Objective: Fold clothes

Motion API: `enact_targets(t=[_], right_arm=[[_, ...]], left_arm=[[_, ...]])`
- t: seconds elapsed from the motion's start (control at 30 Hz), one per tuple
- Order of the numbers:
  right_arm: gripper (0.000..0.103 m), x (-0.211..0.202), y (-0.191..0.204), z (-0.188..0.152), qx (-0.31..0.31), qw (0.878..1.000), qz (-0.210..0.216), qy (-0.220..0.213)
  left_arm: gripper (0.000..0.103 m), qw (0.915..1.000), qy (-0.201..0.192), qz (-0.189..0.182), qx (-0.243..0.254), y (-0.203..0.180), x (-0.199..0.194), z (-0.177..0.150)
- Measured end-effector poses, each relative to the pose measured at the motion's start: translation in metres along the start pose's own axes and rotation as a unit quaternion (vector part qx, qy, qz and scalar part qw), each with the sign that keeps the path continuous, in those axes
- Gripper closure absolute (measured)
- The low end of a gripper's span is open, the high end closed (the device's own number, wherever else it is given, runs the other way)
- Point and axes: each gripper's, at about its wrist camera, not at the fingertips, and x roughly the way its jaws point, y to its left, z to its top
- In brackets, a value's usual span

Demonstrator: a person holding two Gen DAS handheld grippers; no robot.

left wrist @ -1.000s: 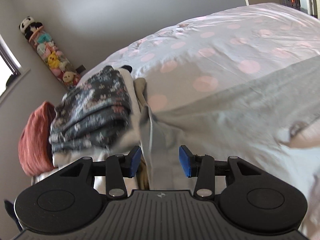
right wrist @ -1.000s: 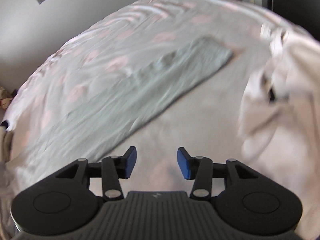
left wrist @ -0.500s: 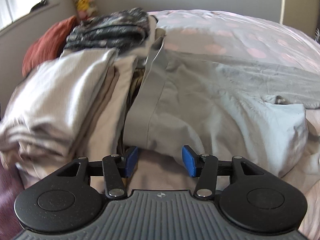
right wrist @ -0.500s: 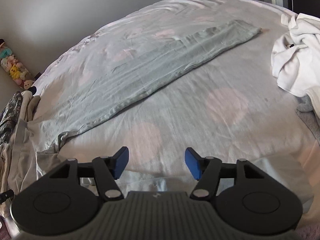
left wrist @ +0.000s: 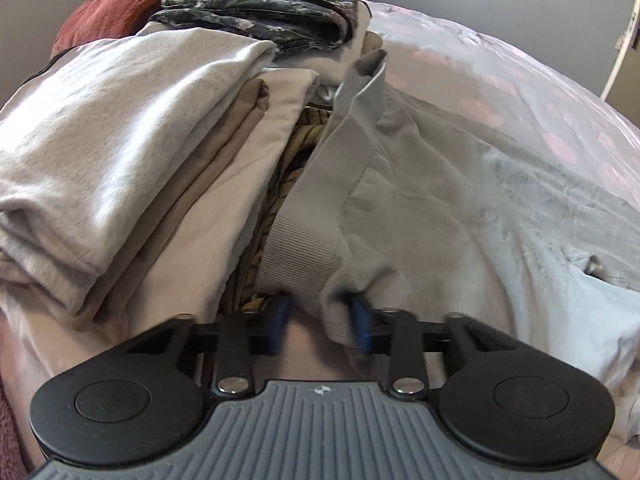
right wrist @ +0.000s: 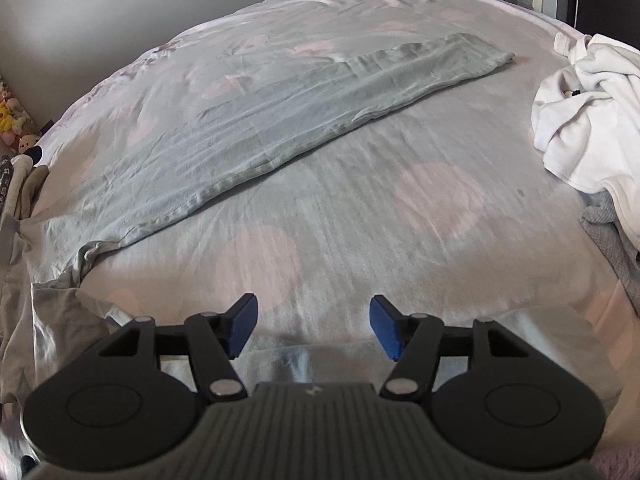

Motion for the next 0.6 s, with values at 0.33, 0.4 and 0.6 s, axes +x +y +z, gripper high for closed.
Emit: enact_targets(t=[0.33, 0.4, 0.6], right_arm=[[0.038, 0.017, -0.004, 0.001, 0.011, 0.999, -0.021, 0.04], [0.038, 0.017, -0.006, 0.001, 0.015, 0.999, -0.019, 0.041], [0.038, 0.016, -0.009, 0.001, 0.028, 0.999, -0.011, 0.043]], left_arm=[[0.097, 0.9937, -0.048, 0.025, 0.098, -0.037, -0.013, 0.012], [0.098, 0.9912, -0.061, 0.035, 0.112, -0.042, -0.019, 0.014], [0.099, 0.984, -0.071, 0.083, 0.141, -0.039, -0.031, 0.016]])
